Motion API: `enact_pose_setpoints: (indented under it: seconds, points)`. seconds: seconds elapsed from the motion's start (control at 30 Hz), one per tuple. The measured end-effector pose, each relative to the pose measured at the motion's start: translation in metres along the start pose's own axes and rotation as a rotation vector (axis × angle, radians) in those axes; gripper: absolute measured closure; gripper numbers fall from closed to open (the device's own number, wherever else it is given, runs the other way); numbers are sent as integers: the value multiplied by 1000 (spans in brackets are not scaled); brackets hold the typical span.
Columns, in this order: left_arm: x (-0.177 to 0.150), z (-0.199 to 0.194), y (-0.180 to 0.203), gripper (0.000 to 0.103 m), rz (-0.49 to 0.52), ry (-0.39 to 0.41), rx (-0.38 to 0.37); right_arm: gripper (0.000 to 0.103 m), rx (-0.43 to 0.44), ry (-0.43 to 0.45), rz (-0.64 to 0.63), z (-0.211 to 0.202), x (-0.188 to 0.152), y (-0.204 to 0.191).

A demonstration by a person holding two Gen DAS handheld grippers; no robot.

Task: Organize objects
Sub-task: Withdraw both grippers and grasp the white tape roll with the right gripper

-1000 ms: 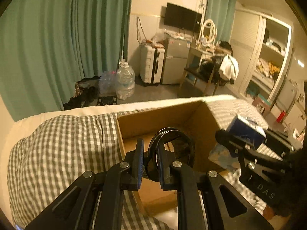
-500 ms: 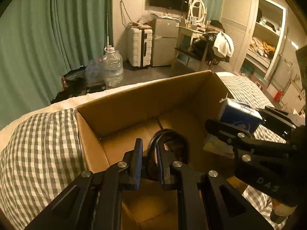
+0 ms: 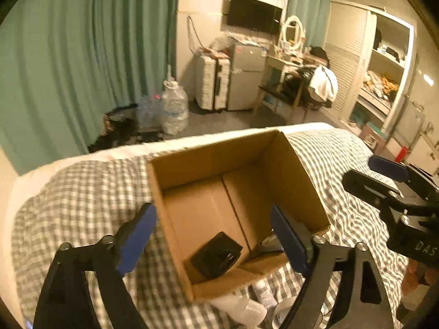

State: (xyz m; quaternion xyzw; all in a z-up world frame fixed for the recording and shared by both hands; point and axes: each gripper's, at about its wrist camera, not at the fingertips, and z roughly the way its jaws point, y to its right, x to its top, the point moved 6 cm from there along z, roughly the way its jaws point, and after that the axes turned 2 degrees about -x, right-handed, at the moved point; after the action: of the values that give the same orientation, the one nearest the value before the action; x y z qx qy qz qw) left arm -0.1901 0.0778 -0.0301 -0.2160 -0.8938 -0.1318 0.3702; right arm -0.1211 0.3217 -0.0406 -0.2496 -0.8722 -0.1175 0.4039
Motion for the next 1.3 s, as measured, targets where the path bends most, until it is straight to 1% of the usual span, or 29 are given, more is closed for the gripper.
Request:
enact_pose_setpoints:
  seconds: [0.1,0.3,0.4,0.5,0.57,0.67,0.73,0.77,0.83,0.9,0.97,1.03,1.07,1.1,1.13,1.17,1.23,1.27,1.3]
  points:
    - [-3,-29,-1,7,-9,26,41,27,10,10,-11,-27,-2,-6]
    - [-21,-75,4,4,-18,74,99,27,18,42,-48,-74,-14,-21]
    - [-32,-87,4,4,-20,84,122,27,15,37,-66,-90,-26,-28]
    - [-46,-87,3,3,-32,76,141,27,8,15,-78,-95,-43,-32]
    - [-61,-79,3,3,-35,55,154,27,9,-10,-76,-92,-56,-31]
    - [-83,-66,5,3,-34,16,172,27,14,-70,-68,-77,-82,-29]
    - [-107,-50,3,3,-36,-29,189,27,12,-118,-65,-61,-102,-27]
    - [-113,-43,3,3,-36,-50,188,27,7,-141,-62,-52,-109,-24]
    - [-134,-26,3,3,-35,-109,184,27,-5,-206,-49,-34,-134,-22]
    - [-151,-13,3,3,-39,-153,181,27,-3,-262,-25,-16,-154,-18]
    - [-165,-1,2,3,-54,-202,163,27,-8,-308,-9,0,-171,-17]
    - [-177,5,0,3,-69,-233,147,27,-20,-340,-2,9,-181,-15]
    - [-181,8,-1,3,-80,-246,141,30,-22,-351,5,13,-185,-14]
    - [-185,11,-2,3,-95,-262,138,36,-19,-358,14,15,-187,-13]
    - [-190,15,-4,3,-108,-286,136,38,-19,-362,19,17,-189,-12]
    - [-193,18,-3,3,-113,-304,130,43,-24,-366,24,18,-190,-11]
    - [-204,25,-2,3,-120,-353,111,58,-26,-376,27,20,-192,-10]
    - [-207,27,-1,3,-119,-366,105,71,-25,-382,24,22,-193,-11]
    - [-211,29,1,3,-115,-382,93,80,-30,-381,20,23,-194,-12]
